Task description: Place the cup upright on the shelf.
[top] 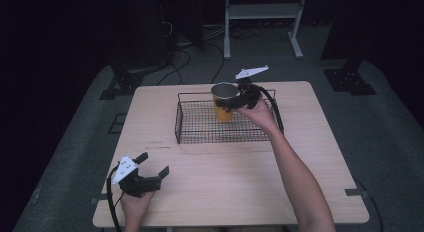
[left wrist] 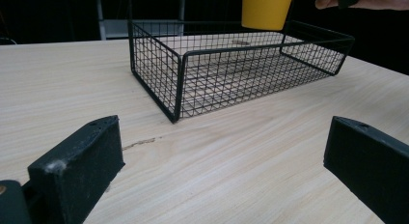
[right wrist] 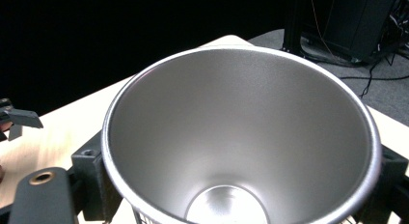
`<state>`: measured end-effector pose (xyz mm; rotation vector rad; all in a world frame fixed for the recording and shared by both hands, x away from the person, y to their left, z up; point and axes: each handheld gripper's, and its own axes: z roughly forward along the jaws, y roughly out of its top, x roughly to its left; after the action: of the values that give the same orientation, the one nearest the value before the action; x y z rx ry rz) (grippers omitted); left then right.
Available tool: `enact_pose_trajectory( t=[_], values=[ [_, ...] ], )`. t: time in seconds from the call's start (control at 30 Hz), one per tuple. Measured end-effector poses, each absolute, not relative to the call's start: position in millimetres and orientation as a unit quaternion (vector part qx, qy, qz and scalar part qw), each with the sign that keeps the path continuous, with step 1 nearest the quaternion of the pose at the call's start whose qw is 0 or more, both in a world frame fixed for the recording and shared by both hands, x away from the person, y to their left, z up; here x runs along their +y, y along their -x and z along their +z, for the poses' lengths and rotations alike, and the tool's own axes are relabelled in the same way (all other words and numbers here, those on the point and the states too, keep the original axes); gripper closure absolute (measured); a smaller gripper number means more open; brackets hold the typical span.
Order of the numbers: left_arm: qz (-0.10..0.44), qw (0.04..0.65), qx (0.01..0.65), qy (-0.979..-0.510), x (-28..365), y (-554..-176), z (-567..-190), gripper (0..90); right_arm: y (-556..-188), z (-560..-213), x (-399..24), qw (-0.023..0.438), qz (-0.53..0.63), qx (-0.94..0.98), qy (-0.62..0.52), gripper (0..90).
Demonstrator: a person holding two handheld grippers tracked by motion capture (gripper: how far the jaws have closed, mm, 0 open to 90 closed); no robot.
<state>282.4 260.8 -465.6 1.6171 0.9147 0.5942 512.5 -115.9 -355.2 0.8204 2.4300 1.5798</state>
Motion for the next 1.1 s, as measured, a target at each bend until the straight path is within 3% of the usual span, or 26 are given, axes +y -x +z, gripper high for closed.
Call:
enact_pose_trajectory(
  t=[1.1],
  values=[
    [0.251,0.563,0.39,-0.684,261.2,-282.1,-465.5,0.0,-534.9,-402.4,-108.0,0.077,0.451,0.843,-0.282,12.6]
  ],
)
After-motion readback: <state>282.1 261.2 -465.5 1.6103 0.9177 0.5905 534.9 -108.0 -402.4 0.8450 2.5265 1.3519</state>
